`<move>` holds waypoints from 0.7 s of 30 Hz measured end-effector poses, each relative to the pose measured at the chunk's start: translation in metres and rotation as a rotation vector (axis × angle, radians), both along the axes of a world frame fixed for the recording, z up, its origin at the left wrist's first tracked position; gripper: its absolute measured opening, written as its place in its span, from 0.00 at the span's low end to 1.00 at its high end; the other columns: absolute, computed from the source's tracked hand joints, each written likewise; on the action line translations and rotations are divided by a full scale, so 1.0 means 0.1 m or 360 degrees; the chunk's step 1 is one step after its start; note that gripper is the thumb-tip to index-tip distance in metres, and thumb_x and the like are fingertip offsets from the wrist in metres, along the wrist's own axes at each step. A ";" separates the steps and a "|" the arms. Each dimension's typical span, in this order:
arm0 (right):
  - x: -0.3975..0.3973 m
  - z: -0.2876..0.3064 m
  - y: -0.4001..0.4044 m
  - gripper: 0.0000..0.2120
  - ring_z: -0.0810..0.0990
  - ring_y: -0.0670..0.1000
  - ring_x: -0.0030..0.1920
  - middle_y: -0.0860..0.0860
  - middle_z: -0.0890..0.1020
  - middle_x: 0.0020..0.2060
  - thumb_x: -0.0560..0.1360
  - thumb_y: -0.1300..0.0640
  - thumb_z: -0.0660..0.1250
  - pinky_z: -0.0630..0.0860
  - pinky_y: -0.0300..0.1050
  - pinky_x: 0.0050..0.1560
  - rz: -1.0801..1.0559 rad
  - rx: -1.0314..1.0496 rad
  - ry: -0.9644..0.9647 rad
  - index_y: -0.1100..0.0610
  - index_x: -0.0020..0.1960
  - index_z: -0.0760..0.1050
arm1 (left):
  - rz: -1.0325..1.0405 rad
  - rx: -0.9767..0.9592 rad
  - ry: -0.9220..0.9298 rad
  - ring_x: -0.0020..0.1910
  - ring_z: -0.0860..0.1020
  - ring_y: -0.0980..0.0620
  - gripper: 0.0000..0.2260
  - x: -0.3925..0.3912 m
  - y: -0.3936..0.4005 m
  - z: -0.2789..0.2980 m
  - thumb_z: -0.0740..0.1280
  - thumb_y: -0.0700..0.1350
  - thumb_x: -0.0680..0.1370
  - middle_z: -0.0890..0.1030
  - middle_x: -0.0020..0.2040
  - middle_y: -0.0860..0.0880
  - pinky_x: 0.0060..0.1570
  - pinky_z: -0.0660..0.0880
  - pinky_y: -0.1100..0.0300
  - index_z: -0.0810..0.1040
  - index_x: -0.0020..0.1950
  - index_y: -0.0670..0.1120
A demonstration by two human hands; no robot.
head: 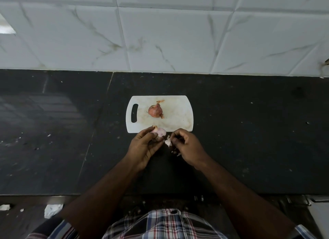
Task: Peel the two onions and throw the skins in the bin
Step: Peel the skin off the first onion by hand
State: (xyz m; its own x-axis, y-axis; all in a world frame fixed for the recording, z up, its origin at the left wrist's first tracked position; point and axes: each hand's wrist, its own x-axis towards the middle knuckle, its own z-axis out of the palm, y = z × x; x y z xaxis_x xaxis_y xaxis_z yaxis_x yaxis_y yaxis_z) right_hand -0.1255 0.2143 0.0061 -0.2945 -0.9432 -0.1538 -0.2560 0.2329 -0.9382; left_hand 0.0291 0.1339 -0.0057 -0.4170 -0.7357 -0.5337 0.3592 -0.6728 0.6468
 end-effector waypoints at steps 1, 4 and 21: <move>-0.01 -0.01 0.01 0.07 0.81 0.53 0.38 0.50 0.82 0.37 0.80 0.64 0.65 0.82 0.53 0.41 -0.0011 0.0014 -0.0003 0.55 0.45 0.77 | 0.0012 0.0005 -0.0004 0.50 0.85 0.42 0.13 0.01 -0.01 -0.01 0.66 0.33 0.79 0.83 0.56 0.36 0.48 0.83 0.51 0.78 0.63 0.42; -0.06 -0.08 0.04 0.03 0.85 0.54 0.40 0.50 0.85 0.40 0.78 0.62 0.69 0.84 0.51 0.42 -0.0074 0.0108 0.0080 0.56 0.47 0.81 | -0.0010 0.0037 0.0019 0.52 0.84 0.40 0.14 0.05 -0.03 -0.01 0.67 0.33 0.78 0.83 0.57 0.36 0.53 0.82 0.48 0.78 0.64 0.42; 0.03 0.04 -0.11 0.14 0.82 0.48 0.50 0.50 0.84 0.48 0.69 0.59 0.78 0.81 0.47 0.52 -0.0156 -0.0349 0.0538 0.58 0.54 0.84 | -0.0426 0.0016 0.0169 0.45 0.85 0.46 0.19 0.06 -0.04 0.10 0.69 0.44 0.75 0.84 0.51 0.40 0.49 0.83 0.56 0.74 0.64 0.39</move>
State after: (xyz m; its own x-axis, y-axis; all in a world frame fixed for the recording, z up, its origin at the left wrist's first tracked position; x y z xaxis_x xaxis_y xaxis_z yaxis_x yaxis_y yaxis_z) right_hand -0.1225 0.2033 0.0100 -0.3843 -0.9077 0.1685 -0.5449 0.0756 -0.8351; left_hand 0.0351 0.1300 0.0046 -0.6497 -0.5866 -0.4835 0.2332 -0.7592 0.6077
